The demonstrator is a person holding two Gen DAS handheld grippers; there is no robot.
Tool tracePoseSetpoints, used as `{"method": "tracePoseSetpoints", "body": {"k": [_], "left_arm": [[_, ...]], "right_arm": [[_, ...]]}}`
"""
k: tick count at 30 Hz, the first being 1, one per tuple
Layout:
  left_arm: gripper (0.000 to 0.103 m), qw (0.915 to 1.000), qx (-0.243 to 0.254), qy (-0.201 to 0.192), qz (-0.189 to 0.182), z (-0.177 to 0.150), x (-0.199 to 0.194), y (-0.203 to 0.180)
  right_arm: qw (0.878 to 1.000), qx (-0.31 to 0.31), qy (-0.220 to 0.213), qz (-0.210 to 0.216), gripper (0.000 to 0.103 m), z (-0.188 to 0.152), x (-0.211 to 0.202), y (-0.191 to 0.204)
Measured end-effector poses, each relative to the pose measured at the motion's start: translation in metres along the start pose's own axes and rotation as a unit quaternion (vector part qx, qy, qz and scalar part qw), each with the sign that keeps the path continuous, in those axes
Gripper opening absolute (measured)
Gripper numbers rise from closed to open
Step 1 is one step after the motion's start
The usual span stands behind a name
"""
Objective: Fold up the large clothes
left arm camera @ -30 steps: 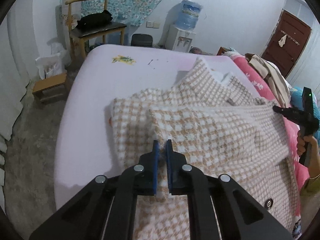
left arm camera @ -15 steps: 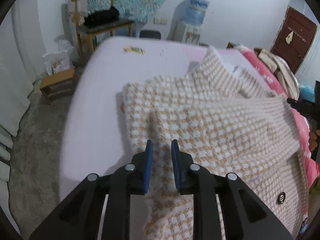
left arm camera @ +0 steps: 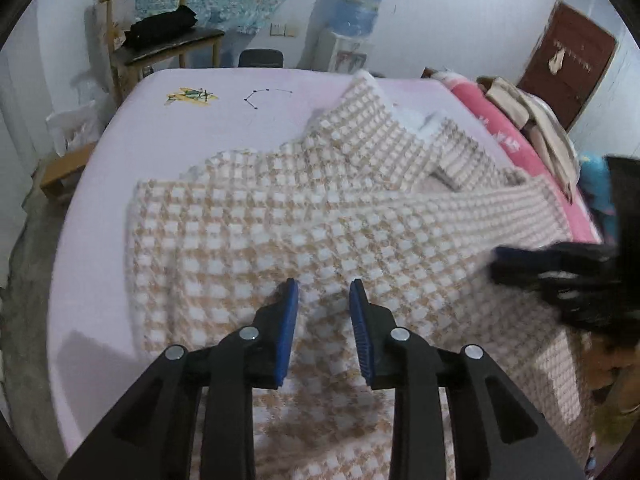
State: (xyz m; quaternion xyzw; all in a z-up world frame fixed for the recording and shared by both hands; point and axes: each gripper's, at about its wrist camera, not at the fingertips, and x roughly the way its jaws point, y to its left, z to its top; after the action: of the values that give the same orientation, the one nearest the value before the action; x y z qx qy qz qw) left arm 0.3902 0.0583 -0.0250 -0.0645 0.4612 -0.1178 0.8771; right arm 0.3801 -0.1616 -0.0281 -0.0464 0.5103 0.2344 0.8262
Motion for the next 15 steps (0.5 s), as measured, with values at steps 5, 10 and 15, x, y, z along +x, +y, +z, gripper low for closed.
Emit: {"method": "tracePoseSetpoints", "body": {"k": [5, 10, 15], "left_arm": [[0.026, 0.9996, 0.019, -0.009, 0.017, -0.008, -0.011, 0.002], [0.026, 0.9986, 0.042, -0.031, 0.01, -0.016, -0.034, 0.0], [0.026, 0.9959, 0.083, -0.02, 0.029, -0.032, -0.04, -0.003]], "right_arm": [[0.999, 0.043, -0.021, 0.0, 0.017, 0.019, 0.01, -0.009], [0.995, 0.086, -0.054, 0.01, 0.018, 0.024, -0.009, -0.016], [0.998, 0.022, -0.058, 0.028, 0.043, -0.002, -0.045, 0.006]]}}
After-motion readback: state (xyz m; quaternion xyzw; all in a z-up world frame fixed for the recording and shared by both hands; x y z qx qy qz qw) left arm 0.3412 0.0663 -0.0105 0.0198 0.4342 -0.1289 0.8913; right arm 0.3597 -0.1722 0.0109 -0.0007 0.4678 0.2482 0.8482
